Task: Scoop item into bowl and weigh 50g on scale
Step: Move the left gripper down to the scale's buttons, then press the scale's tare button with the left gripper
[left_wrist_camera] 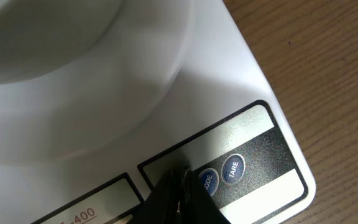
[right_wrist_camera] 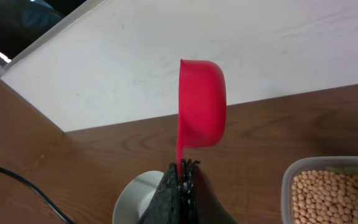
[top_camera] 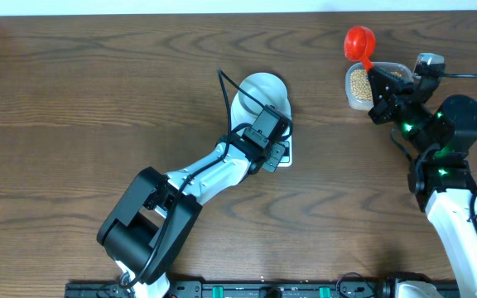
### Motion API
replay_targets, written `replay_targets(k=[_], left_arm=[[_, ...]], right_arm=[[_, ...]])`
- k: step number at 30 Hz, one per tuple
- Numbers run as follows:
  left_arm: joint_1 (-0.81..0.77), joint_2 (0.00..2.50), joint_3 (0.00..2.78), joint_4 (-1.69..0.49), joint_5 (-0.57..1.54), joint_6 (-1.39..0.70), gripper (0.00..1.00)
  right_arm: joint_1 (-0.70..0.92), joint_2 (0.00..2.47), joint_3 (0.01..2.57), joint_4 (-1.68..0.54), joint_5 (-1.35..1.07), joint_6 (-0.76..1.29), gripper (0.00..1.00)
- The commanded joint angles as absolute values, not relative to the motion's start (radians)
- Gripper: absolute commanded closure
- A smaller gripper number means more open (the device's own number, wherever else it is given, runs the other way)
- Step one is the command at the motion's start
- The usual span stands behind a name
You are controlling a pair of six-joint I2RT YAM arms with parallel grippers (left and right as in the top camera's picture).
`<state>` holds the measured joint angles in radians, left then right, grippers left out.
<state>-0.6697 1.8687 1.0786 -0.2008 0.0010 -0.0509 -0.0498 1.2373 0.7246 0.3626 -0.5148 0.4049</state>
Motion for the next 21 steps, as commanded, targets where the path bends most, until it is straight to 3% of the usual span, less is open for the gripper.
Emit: replay_targets(k=[1, 13, 21], left_arm=[[-0.666, 1.909, 1.079, -0.224, -0.009, -0.041, 0.93], [-0.666, 1.679, 1.080, -0.324, -0.020, -0.037, 0.93], [-0.677, 1.780, 1.079, -0.301, -0.020, -0.037, 0.93]], right_arm=[[-0.040, 1.244, 0.739, 0.362, -0.502, 0.388, 0.99], [-0.038, 1.244, 0.739, 0.363, -0.416, 0.388, 0.99], [-0.038, 1.270, 0.739, 0.364, -0.391, 0.388, 0.99]])
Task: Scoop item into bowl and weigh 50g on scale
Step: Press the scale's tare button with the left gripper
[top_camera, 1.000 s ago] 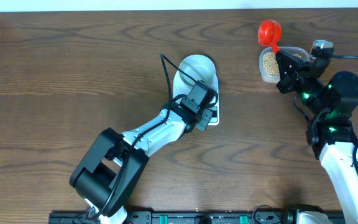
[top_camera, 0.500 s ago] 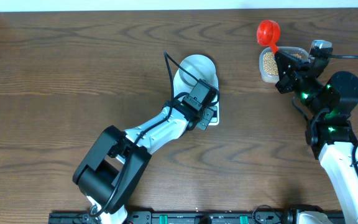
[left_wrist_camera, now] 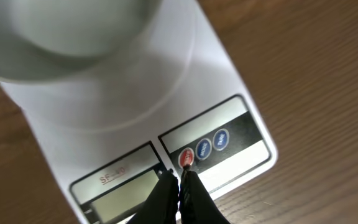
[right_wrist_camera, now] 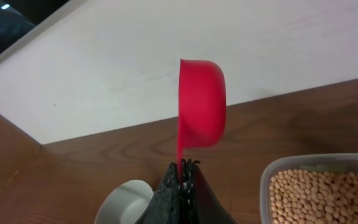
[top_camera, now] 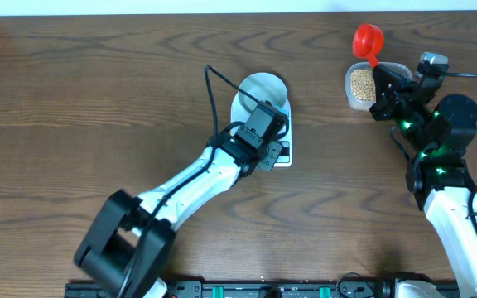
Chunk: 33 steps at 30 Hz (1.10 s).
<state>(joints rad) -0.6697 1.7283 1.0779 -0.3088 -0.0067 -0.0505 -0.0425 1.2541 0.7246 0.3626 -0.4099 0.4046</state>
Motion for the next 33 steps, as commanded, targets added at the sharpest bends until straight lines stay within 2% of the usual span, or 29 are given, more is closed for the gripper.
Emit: replay_targets(k=[1, 33], left_arm=[[-0.680, 1.789, 1.079, -0.299, -0.020, -0.037, 0.93], [-0.680, 1.874, 1.079, -0.222, -0.090, 0.027, 0.93]], right_arm=[[-0.038, 1.271, 0.739, 0.363, -0.391, 0.388, 0.99], [-0.038, 1.279, 0.739, 0.363, -0.392, 0.387, 0.99]])
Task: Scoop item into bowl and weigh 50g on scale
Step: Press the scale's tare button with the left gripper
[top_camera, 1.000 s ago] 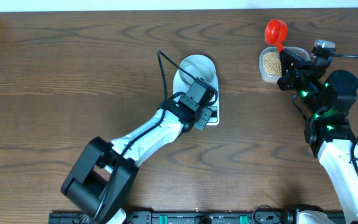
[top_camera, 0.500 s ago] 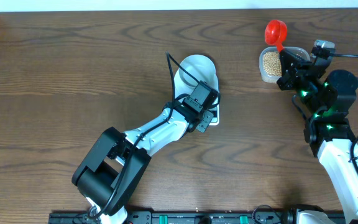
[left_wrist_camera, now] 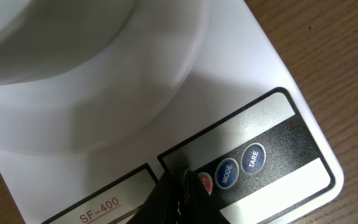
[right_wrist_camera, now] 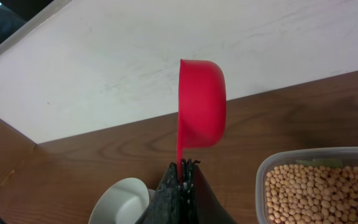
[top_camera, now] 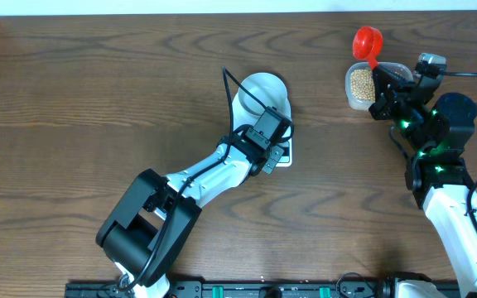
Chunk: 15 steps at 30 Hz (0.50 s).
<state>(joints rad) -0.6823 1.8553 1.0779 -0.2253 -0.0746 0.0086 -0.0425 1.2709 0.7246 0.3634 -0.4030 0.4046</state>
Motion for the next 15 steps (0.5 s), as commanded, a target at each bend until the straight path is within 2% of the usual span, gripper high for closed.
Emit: replay_targets(k=[1, 15], left_arm=[[-0.680, 1.874, 1.079, -0.221, -0.088, 0.027, 0.93], [-0.680, 1.877, 1.079, -0.222, -0.038, 0.027, 0.93]], right_arm=[[-0.038, 1.279, 0.739, 0.363, -0.392, 0.387, 0.99], [-0.038, 1.279, 0.739, 0.363, -0.395, 0.387, 0.99]])
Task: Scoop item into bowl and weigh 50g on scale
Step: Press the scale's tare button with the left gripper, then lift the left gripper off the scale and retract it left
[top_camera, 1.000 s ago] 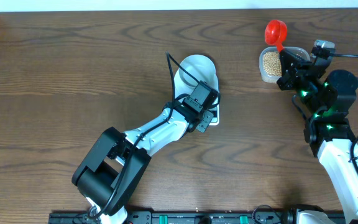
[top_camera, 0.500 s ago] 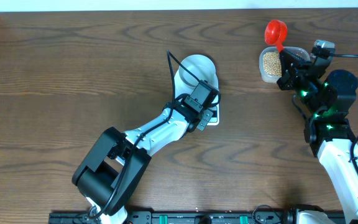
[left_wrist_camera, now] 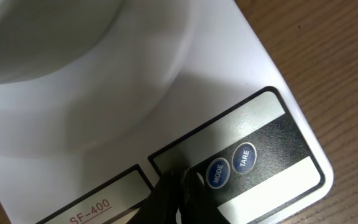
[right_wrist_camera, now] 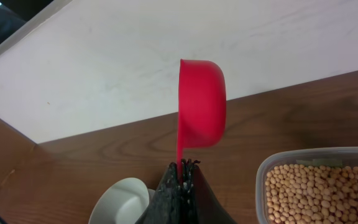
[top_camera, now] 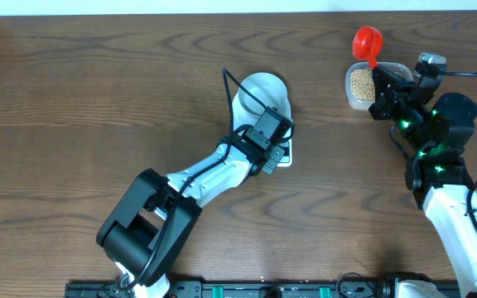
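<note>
A white bowl [top_camera: 261, 89] stands on the white scale [top_camera: 286, 159] at mid-table. My left gripper [top_camera: 277, 151] is shut with nothing in it. In the left wrist view its tips [left_wrist_camera: 180, 182] rest on the scale's black button strip, covering the spot just left of the blue MODE button [left_wrist_camera: 217, 174] and TARE button [left_wrist_camera: 243, 157]. My right gripper [right_wrist_camera: 182, 167] is shut on the handle of the red scoop [right_wrist_camera: 202, 102], held upright and edge-on above the table. The scoop [top_camera: 364, 40] hangs beside a clear tub of soybeans [right_wrist_camera: 319, 186].
The bean tub [top_camera: 359, 83] sits at the table's back right near the white wall. The bowl's rim [right_wrist_camera: 126, 199] shows to the left of the right fingers. A black cable [top_camera: 226, 83] arcs over the left arm. Bare wooden tabletop lies all round.
My left fingertips have shifted slightly on the button strip: the red button that showed beside them is now hidden under them. The right gripper and scoop have not moved.
First my left fingertips sat on the scale's panel over the leftmost button. Then they were raised, with the whole scale and its red button in view. Later they were low again beside that button, and now cover it. The right gripper, holding the scoop, moved slightly toward the bean tub.
</note>
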### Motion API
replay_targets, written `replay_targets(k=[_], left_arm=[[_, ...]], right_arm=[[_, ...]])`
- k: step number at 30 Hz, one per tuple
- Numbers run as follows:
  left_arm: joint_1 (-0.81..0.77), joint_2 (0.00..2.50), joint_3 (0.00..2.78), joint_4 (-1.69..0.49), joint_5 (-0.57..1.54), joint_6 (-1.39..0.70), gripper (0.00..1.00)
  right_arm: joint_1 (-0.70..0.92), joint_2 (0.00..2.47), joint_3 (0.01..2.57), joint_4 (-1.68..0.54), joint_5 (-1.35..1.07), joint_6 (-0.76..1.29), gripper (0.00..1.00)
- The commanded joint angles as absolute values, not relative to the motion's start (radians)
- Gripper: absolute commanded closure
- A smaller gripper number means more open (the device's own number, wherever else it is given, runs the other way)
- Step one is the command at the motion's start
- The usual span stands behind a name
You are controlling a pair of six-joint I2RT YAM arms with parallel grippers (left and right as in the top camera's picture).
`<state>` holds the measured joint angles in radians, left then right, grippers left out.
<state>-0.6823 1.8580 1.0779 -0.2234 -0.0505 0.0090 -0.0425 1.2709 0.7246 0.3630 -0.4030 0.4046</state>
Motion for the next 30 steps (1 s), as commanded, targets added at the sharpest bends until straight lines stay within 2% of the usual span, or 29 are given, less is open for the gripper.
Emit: replay_targets(k=[1, 19, 30], left_arm=[[-0.680, 1.879, 1.079, -0.222, -0.038, 0.027, 0.93], [-0.685, 1.928, 1.078, -0.234, -0.011, 0.026, 0.93], [-0.686, 1.840, 1.134, -0.304, -0.012, 0.030, 0.93]], right_arm=[[-0.038, 1.279, 0.739, 0.363, -0.395, 0.387, 0.99], [-0.038, 1.279, 0.739, 0.363, -0.395, 0.387, 0.99], [-0.038, 1.279, 0.739, 0.364, -0.395, 0.387, 0.99]])
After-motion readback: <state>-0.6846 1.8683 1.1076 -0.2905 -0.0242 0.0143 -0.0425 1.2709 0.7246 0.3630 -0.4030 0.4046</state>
